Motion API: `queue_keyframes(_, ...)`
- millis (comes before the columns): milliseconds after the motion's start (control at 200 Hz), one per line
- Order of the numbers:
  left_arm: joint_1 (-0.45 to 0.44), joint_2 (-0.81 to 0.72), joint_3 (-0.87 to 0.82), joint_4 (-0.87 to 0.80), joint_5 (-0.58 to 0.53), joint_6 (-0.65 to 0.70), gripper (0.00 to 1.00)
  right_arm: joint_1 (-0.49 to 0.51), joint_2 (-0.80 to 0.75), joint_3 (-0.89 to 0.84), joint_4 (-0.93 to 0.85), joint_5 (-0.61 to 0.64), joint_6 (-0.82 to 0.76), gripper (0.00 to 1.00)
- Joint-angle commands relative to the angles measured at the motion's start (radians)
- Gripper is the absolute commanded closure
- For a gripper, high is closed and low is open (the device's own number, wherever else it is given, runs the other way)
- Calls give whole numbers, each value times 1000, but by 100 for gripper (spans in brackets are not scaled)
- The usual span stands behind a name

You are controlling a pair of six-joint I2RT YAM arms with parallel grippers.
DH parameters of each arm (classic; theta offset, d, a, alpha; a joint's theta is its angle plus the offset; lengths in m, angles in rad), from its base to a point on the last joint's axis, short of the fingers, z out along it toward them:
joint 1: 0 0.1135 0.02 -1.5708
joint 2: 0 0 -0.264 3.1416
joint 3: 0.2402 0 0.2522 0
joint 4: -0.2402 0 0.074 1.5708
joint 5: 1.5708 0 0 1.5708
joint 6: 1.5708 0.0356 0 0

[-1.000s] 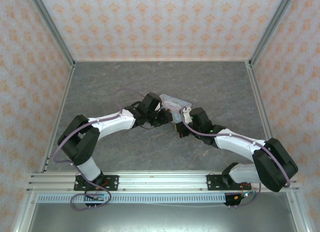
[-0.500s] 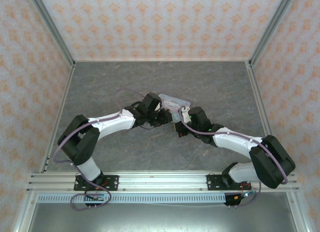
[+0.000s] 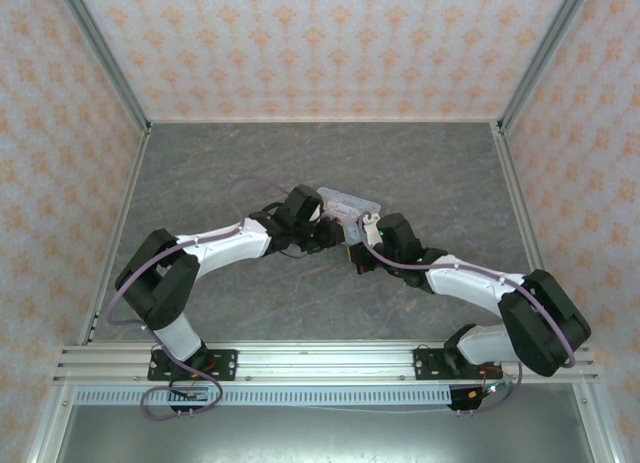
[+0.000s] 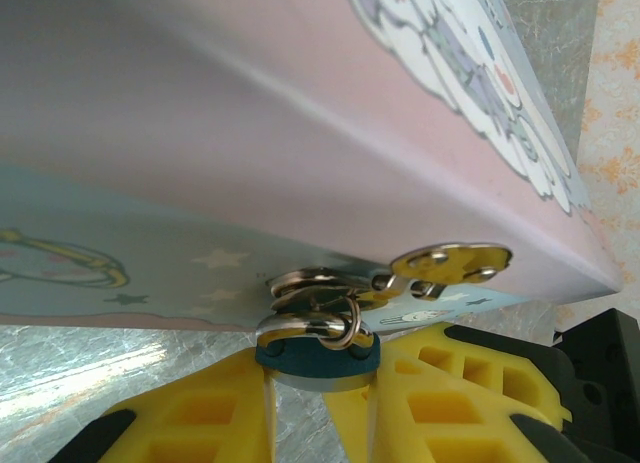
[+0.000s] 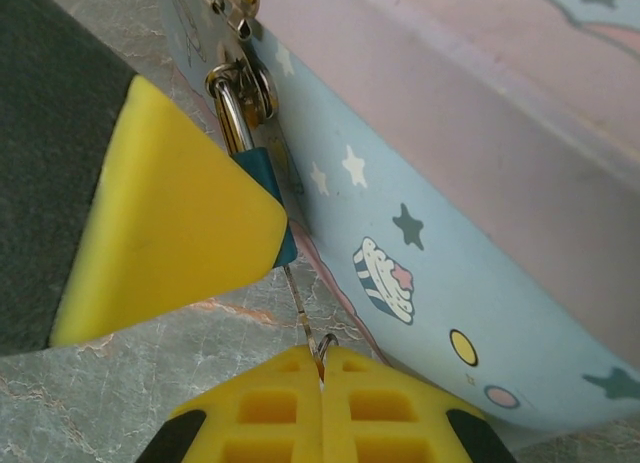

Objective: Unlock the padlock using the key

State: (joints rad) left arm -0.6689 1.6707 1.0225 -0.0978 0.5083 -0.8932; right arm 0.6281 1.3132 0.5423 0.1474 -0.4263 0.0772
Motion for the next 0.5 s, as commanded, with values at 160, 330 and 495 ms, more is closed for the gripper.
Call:
queue_keyframes(160,-12,-33,36,-5,-11,5,75,7,-42,-25,61,-8,14,100)
queue_keyframes(330,-12,-32,36,-3,-10,4,75,7,-42,-27,70,-13,15,100)
queue_keyframes(495,-12,-34,36,-3,-3,4,75,7,-23,-21,85,-15,19,100)
